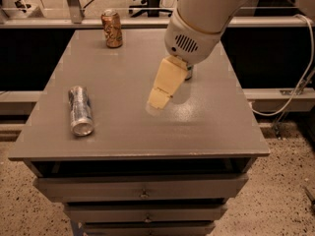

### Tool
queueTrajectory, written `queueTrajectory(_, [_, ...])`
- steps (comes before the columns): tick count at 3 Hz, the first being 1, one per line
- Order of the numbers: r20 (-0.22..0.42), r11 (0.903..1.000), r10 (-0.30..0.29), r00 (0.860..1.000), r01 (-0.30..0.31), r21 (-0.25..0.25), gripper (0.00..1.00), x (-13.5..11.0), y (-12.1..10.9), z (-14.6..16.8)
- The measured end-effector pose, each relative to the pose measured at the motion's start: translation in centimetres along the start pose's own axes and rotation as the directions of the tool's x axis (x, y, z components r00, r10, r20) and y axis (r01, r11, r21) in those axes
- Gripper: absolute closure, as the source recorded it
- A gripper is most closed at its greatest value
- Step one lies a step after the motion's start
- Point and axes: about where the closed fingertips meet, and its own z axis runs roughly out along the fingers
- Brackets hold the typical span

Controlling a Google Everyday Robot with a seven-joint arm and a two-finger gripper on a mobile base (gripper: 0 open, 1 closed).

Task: Place redbull can upright

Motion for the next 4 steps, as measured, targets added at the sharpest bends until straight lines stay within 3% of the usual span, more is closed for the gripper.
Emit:
queueTrajectory(1, [0.0, 1.0, 0.0, 1.0, 0.0, 0.0, 0.0, 0.0, 0.0, 0.0])
queueTrajectory(2, [0.007, 0.9997, 0.026, 1.0, -0.026, -0.004, 0.0, -2.3, -0.1, 0.9])
queueTrajectory(3, [0.032, 0.9938, 0.1, 0.994, -0.098, -0.052, 0.0, -7.8, 0.4, 5.3])
queueTrajectory(4, [0.039, 0.9766, 0.195, 0.98, -0.191, -0.1, 0.0, -13.2, 1.0, 10.2])
